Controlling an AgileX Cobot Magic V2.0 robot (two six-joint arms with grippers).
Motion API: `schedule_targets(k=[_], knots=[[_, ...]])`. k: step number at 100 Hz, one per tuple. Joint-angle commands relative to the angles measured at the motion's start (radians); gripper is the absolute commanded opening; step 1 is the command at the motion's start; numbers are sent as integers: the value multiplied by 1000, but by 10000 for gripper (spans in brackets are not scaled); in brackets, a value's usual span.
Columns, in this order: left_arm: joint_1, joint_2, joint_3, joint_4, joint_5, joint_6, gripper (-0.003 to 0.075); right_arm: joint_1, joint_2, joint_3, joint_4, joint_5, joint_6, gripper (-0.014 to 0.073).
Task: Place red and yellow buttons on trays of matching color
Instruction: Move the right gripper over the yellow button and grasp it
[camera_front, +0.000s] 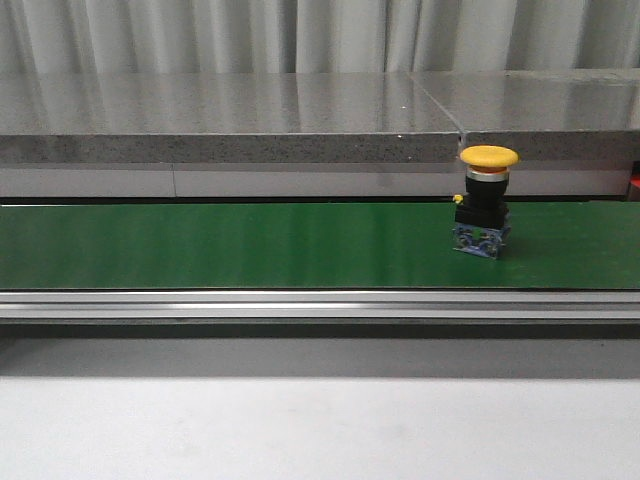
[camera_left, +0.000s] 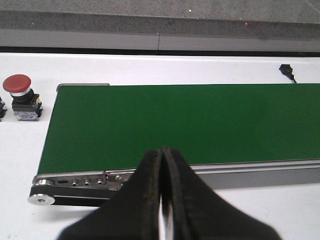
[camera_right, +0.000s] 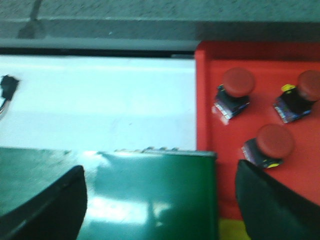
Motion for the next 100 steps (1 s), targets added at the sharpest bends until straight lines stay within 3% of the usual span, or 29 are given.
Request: schedule_targets(k=[1,34,70,100], knots=[[-6,5,-28,-12,-74,-3,-19,32,-108,68,33,-53,-14,601],[-6,5,-28,-12,-74,-3,-19,117,-288,321,28,-4,-21,601],[-6,5,-28,-12,-74,-3,-19,248,-276,324,20,-27,-57,601],[-6,5,-28,-12,-74,-3,-19,339,-133,261,21,-92,-57,601]])
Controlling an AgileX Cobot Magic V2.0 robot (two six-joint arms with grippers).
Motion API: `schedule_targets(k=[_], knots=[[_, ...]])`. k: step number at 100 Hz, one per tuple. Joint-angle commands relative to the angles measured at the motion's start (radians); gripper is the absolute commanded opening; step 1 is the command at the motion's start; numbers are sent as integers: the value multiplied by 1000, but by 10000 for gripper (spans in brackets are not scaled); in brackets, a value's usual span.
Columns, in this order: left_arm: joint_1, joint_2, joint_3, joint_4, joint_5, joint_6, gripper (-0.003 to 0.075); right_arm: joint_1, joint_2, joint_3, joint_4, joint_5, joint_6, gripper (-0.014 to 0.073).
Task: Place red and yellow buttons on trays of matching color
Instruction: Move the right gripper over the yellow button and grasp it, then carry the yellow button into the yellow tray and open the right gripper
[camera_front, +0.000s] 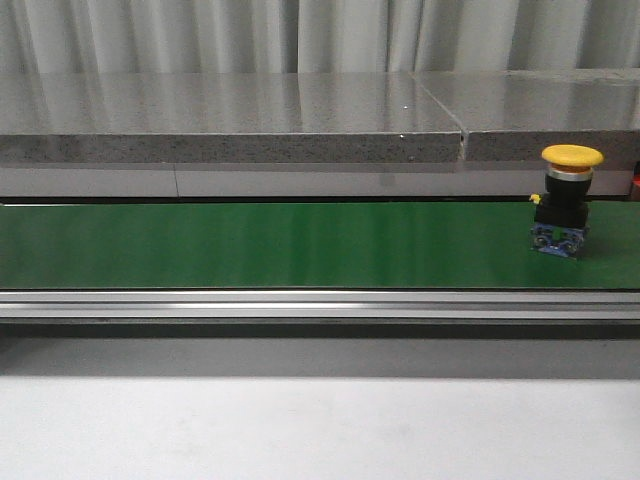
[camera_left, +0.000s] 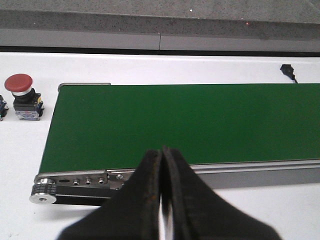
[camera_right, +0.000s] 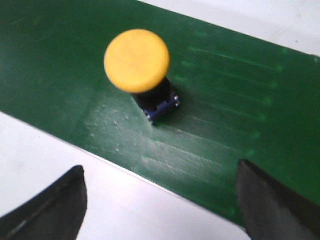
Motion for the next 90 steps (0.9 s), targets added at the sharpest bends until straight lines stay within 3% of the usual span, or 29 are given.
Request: schedule_targets(k=[1,45,57,76,90], knots=[[-6,5,-28,-12,-74,-3,-19,11,34,-63,23,-56,-12,601],[-6,5,-28,-12,-74,-3,-19,12,260,-217,23,-57,-26,591],[-6,5,-28,-12,-74,-3,-19,12,285,-229,23,-54,-26,490],[-6,5,-28,-12,-74,-3,-19,12,286,-230,23,-47,-26,239],[-6,5,-28,-12,-74,-3,-19,9,278,-230,23,-26,-25,171]])
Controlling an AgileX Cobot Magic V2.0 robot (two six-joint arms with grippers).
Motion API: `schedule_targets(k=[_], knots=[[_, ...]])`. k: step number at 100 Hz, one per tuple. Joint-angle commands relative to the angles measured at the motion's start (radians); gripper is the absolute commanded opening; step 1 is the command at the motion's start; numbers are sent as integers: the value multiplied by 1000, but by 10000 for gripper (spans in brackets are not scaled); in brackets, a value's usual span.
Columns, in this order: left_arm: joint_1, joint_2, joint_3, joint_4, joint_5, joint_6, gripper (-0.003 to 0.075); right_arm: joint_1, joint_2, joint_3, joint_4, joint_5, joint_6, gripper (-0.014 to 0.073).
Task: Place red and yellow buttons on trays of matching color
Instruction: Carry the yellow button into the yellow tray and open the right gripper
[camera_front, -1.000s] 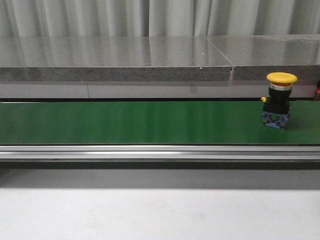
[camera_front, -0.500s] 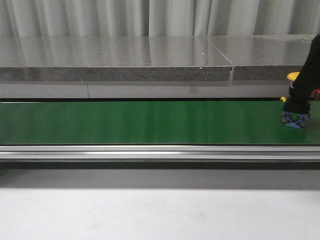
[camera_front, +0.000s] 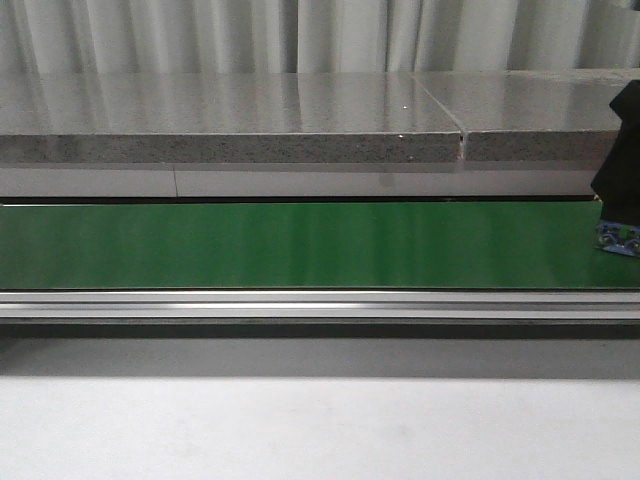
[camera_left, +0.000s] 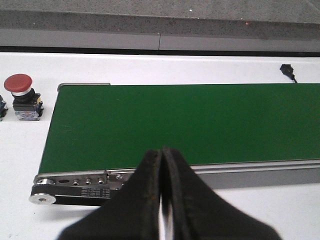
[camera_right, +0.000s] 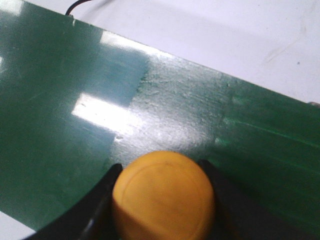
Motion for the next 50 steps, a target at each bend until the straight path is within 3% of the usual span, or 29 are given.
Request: schedule_targets(k=[1,22,50], knots=[[-6,5,-28,-12,-74,-3,-19,-2,-38,-31,23,6,-10,171],[-6,5,-28,-12,-74,-3,-19,-85,-122,-31,1,64,69,171],[-6,5,-28,-12,-74,-3,-19,-331,-303,-31,-161,177,258,171]])
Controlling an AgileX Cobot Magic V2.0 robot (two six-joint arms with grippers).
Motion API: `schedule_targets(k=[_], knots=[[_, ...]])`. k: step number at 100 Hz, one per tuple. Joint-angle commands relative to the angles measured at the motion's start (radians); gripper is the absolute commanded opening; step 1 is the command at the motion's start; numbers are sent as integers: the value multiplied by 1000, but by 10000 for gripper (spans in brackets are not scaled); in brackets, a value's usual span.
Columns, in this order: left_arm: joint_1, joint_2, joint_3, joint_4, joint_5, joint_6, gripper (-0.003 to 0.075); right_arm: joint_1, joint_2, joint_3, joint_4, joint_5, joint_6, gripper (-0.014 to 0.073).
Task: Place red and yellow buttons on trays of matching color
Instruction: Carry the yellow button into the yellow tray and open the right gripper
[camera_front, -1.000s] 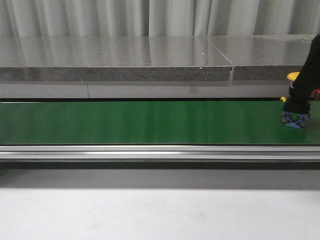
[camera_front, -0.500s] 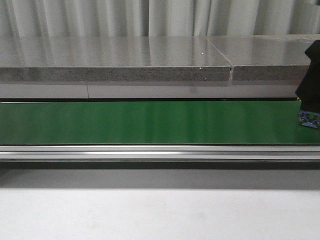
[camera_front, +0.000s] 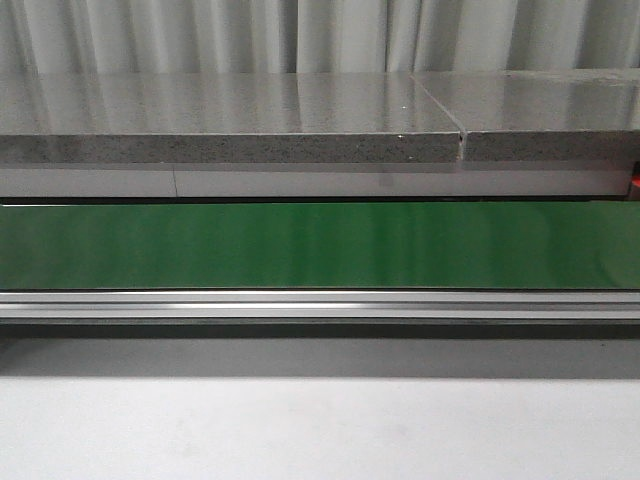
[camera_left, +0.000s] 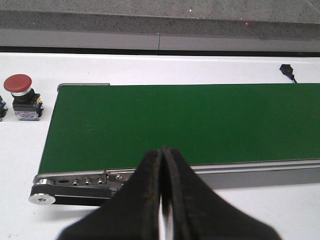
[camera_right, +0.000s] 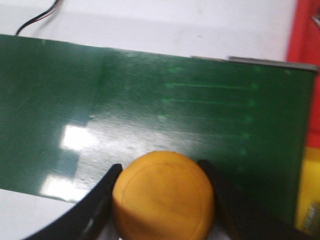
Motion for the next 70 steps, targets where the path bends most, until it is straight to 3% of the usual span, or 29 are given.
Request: schedule_targets(k=[1,29,51,70], knots=[[-6,5,-28,-12,-74,-3,-19,-79,-82,-31,-35,4,80,171],[-6,5,-28,-12,-74,-3,-19,-251,-156,-28,-117,19,219,171],[-6,5,-28,-12,-74,-3,-19,-297,-155,34,-210,0,297,171],[-6,5,-28,-12,-74,-3,-19,-305,-155,147,-213,-119,297,171]])
